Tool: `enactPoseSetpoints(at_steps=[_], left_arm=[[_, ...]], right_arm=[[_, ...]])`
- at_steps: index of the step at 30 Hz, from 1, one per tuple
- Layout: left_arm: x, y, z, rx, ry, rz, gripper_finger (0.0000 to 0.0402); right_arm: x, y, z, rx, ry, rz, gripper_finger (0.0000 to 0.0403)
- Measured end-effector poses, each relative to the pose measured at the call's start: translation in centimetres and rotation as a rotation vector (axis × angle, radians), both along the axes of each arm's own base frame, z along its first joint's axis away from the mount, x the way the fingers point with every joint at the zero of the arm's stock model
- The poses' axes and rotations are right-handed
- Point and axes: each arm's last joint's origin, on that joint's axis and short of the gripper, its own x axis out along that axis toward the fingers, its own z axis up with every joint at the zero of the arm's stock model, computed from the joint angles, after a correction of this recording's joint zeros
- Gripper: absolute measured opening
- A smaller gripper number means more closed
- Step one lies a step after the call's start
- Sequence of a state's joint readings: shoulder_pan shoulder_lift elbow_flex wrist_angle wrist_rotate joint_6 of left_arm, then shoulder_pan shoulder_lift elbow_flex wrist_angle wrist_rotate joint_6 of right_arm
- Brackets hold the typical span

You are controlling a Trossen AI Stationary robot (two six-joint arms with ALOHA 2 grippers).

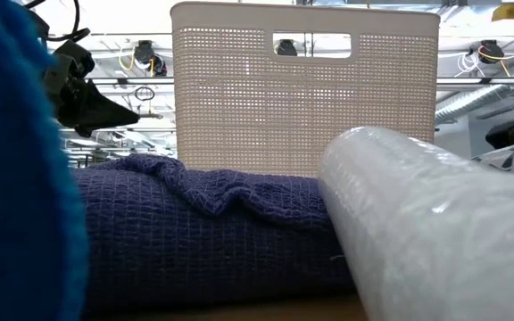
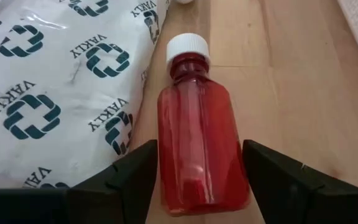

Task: Pick & place medical supplies in basket/bin
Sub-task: Put the medicine bottle into the white bin

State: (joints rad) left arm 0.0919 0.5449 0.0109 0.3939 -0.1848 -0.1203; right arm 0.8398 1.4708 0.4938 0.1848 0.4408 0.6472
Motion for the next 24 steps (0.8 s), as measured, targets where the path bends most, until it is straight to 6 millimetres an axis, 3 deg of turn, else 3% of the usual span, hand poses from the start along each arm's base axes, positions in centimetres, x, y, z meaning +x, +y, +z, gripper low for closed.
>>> enactPoseSetpoints(at_steps=[19,24], left_arm=[[0.0,0.0,0.0,-0.013,-0.002,0.002,0.0037],[0.0,0.0,0.0,-0.013,-0.002,0.003,0.0037]], right_arm=[[0.1,0.3,0.2,0.018,-0.047,0.097,0.0160],[0.4,0.6,0.8,-0.007,-0.072,0.136,0.0159]])
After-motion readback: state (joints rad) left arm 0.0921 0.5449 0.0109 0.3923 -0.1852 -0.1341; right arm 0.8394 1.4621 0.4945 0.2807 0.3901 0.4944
